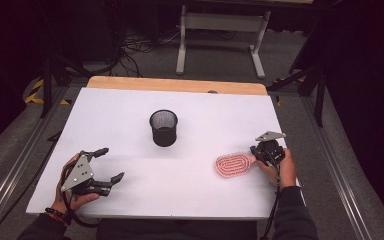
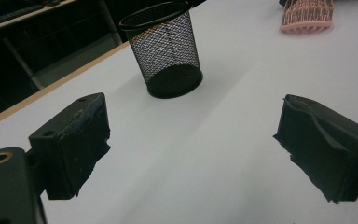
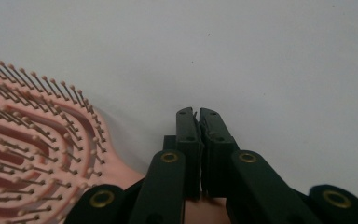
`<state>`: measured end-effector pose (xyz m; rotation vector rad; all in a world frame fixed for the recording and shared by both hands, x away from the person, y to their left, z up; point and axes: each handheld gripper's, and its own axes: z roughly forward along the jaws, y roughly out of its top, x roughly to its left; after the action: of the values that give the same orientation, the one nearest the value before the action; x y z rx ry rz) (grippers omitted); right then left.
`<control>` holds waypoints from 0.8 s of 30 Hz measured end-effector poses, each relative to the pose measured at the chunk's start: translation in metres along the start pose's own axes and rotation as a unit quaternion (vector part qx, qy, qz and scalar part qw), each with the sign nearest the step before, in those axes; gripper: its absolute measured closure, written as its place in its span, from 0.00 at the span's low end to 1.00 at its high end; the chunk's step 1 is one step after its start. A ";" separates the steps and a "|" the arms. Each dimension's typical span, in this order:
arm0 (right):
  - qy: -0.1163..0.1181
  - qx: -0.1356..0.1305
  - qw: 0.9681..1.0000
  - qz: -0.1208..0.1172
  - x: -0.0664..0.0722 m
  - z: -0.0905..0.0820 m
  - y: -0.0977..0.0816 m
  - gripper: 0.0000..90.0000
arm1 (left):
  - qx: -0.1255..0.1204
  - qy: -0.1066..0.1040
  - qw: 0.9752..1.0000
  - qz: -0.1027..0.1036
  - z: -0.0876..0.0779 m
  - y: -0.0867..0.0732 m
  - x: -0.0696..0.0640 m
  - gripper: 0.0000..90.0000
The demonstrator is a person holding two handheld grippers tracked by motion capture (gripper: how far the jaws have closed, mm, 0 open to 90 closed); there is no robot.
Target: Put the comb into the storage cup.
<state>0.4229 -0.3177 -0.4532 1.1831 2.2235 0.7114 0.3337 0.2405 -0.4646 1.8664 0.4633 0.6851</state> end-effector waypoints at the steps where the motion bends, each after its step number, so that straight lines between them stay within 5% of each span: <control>1: 0.000 -0.001 1.000 0.002 0.000 -0.001 -0.001 0.97 | 0.001 -0.001 1.000 -0.001 0.000 0.000 0.000 0.11; 24: -0.008 0.007 1.000 -0.006 0.014 -0.023 -0.021 0.98 | 0.007 -0.006 1.000 0.003 0.001 0.000 -0.002 0.11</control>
<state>0.3888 -0.3209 -0.4532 1.1786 2.2240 0.6805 0.3334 0.2383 -0.4649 1.8840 0.4554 0.6772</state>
